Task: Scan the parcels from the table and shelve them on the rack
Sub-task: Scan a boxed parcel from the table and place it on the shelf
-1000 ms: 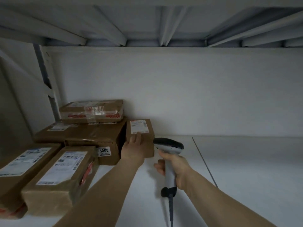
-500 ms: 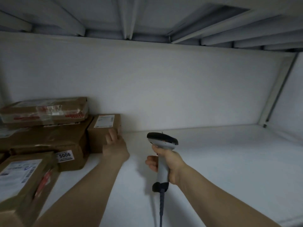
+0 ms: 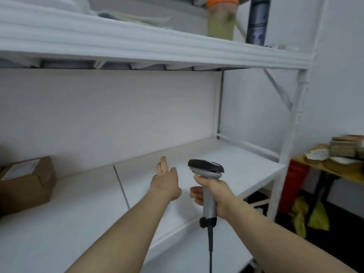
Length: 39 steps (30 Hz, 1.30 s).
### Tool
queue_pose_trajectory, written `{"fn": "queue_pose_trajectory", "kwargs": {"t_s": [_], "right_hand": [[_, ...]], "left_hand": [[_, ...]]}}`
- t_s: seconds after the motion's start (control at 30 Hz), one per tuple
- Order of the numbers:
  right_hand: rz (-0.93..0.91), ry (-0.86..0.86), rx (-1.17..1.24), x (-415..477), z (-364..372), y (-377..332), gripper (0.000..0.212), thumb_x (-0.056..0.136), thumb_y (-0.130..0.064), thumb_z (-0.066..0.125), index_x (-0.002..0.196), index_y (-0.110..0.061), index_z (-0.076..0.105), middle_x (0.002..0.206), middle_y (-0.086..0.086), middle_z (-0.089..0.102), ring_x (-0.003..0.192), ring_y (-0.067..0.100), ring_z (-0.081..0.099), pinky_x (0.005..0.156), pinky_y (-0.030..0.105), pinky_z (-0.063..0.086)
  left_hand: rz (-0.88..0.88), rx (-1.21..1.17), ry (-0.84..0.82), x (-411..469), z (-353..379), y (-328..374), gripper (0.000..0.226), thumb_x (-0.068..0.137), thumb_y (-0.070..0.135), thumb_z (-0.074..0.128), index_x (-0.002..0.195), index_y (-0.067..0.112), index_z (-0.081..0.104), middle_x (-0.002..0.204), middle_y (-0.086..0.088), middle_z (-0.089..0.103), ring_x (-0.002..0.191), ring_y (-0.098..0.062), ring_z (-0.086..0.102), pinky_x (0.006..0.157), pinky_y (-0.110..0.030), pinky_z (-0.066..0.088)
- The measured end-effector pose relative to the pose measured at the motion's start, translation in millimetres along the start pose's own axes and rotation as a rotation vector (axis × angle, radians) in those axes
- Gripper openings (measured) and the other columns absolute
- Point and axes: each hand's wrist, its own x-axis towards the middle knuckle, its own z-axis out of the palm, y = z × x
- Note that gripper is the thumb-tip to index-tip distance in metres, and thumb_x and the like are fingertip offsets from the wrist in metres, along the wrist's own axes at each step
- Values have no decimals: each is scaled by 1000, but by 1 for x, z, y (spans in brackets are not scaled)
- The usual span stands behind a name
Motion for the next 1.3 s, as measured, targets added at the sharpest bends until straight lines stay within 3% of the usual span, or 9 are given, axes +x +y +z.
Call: {"fn": "queue_pose_trajectory", "kwargs": {"t_s": [0.2, 0.27, 0.53, 0.63, 0.9, 0.97, 1.1, 1.3], "right_hand": [[-74, 260, 45, -49, -162, -28, 19, 86, -21, 72, 95, -6, 62, 72, 16, 69, 58, 24, 65, 49, 27, 50], [-109, 342, 31, -71, -212, -33, 19, 86, -20, 72, 94, -6, 63, 66, 15, 67, 49, 21, 62, 47, 25, 49], [-129, 697, 13, -164, -401, -47, 21, 82, -21, 76, 82, -6, 63, 57, 10, 62, 46, 17, 55, 54, 31, 49], [-114, 847, 12, -190, -465, -50, 24, 81, -22, 77, 92, -4, 64, 62, 11, 62, 48, 18, 55, 54, 31, 49], [2, 1122, -214, -223, -616, -52, 19, 79, 0, 74, 76, -4, 56, 54, 8, 55, 41, 17, 45, 46, 28, 40], [20, 1167, -253, -221, -650, -59, 20, 77, 4, 73, 73, -4, 55, 54, 9, 55, 41, 18, 45, 47, 29, 40], [19, 1256, -255, -203, -721, -90, 19, 77, 3, 73, 74, -5, 56, 55, 8, 56, 42, 18, 47, 49, 31, 42], [-18, 1334, -170, -185, -820, -129, 17, 78, 0, 73, 72, -3, 57, 51, 7, 54, 39, 17, 45, 42, 27, 39]], "left_hand": [[256, -41, -38, -20, 23, 169, 63, 86, 22, 58, 142, 13, 32, 155, -15, -19, 145, -31, -4, 102, -36, 36], [328, -56, -69, -30, 34, 221, 62, 85, 25, 59, 141, 13, 34, 155, -14, -19, 144, -31, -3, 101, -37, 36], [632, -83, -180, -65, 69, 421, 65, 85, 29, 62, 141, 12, 33, 155, -15, -19, 144, -34, -6, 111, -42, 25], [730, -67, -199, -73, 79, 482, 63, 85, 28, 63, 140, 14, 35, 156, -15, -20, 145, -34, -6, 109, -43, 31], [880, -49, -284, -62, 126, 637, 55, 86, 26, 61, 136, 14, 39, 156, -14, -18, 145, -33, -5, 97, -39, 41], [916, -63, -321, -53, 140, 679, 59, 87, 25, 61, 139, 14, 36, 156, -14, -20, 146, -33, -7, 100, -39, 40], [969, -90, -376, -27, 160, 770, 61, 88, 25, 60, 142, 15, 33, 155, -14, -21, 145, -34, -5, 105, -42, 39], [1027, -79, -411, 9, 181, 894, 57, 88, 29, 61, 138, 17, 37, 155, -17, -16, 143, -34, 10, 98, -40, 42]]}}
